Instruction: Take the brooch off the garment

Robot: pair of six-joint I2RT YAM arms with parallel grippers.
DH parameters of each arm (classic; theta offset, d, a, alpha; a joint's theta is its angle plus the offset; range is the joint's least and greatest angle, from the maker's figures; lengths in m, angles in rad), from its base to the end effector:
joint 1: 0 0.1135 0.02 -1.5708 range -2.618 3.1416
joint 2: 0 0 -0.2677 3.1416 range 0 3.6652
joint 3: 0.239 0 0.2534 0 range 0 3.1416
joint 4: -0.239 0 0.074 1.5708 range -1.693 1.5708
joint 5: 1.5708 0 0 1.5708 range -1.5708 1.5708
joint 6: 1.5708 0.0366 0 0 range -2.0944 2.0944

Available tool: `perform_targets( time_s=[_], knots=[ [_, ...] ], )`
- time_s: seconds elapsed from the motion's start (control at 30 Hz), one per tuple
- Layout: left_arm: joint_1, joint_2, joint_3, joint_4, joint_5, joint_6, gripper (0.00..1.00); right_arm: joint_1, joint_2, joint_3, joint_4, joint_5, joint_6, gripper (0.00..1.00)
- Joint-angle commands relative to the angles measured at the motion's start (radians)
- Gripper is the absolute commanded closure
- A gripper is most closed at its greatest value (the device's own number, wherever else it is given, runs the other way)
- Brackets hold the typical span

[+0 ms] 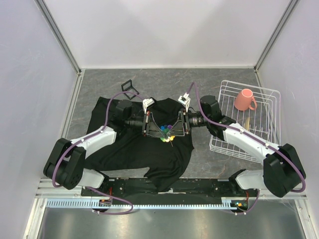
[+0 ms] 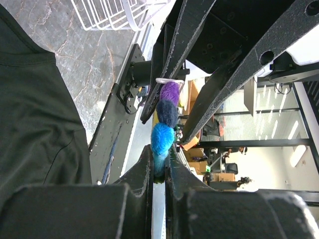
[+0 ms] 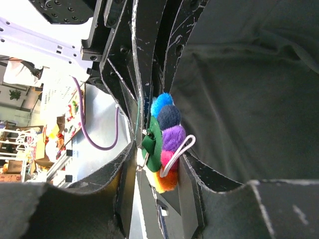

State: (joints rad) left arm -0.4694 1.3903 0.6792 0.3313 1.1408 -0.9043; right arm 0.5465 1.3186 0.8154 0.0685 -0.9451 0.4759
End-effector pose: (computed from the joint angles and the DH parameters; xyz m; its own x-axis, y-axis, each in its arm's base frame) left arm 0.2351 -0.1566 0.2285 -0.9444 0.1116 -0.3093 0.3222 0.1256 -0.9383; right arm 0.2275 0.1731 0.2664 -0.7470 -0.1403 -0.6498 -0.6640 0.2054 0.7190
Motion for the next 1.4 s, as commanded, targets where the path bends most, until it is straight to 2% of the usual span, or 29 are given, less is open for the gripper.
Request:
perform_targets(
  time_s=[0.0, 0.1, 0.3, 0.47, 0.57, 0.67, 0.8, 0.97, 1.07, 1.1, 1.13, 1.2, 1.3, 1.37],
  knots=[
    [-0.012, 0.012, 0.039, 0.009, 0.043, 0.045, 0.98, -0.013, 0.001, -0.002, 0.086, -0.034, 0.02, 0.57],
    [-0.015, 0.012, 0.039, 0.008, 0.046, 0.048, 0.98, -0.023, 0.004, -0.007, 0.099, -0.038, 0.032, 0.59],
    [-0.015, 0.007, 0.043, 0.009, 0.046, 0.047, 0.98, -0.023, 0.007, -0.031, 0.119, -0.052, 0.043, 0.71],
    [-0.017, 0.012, 0.051, 0.008, 0.043, 0.045, 0.98, -0.023, 0.005, -0.047, 0.14, -0.066, 0.052, 0.68],
    [-0.018, 0.012, 0.054, 0.006, 0.043, 0.044, 0.98, -0.023, 0.01, -0.048, 0.148, -0.07, 0.055, 0.69],
    [-0.02, 0.01, 0.056, 0.008, 0.04, 0.042, 0.98, -0.025, 0.016, -0.058, 0.18, -0.083, 0.085, 0.8],
    [-0.021, 0.003, 0.054, 0.008, 0.025, 0.042, 0.98, -0.023, 0.018, -0.076, 0.228, -0.08, 0.116, 1.0],
    [-0.02, -0.037, 0.042, 0.005, -0.03, 0.042, 0.98, -0.023, 0.002, -0.13, 0.364, -0.008, 0.237, 1.0],
    [-0.017, -0.077, 0.02, 0.0, -0.099, 0.044, 0.87, -0.023, -0.005, -0.188, 0.54, 0.041, 0.386, 1.0],
    [-0.017, -0.106, 0.016, -0.012, -0.137, 0.048, 0.78, -0.023, -0.009, -0.2, 0.601, 0.058, 0.412, 1.0],
    [-0.015, -0.122, 0.008, -0.014, -0.156, 0.048, 0.73, -0.023, -0.013, -0.214, 0.617, 0.087, 0.44, 1.0],
    [-0.014, -0.177, -0.023, -0.024, -0.217, 0.047, 0.62, -0.023, -0.036, -0.216, 0.601, 0.126, 0.437, 1.0],
    [-0.015, -0.273, -0.087, -0.015, -0.324, 0.035, 0.54, -0.023, -0.073, -0.199, 0.503, 0.231, 0.391, 1.0],
    [-0.018, -0.325, -0.156, 0.047, -0.369, 0.01, 0.48, -0.023, -0.094, -0.173, 0.441, 0.34, 0.366, 1.0]
  ],
)
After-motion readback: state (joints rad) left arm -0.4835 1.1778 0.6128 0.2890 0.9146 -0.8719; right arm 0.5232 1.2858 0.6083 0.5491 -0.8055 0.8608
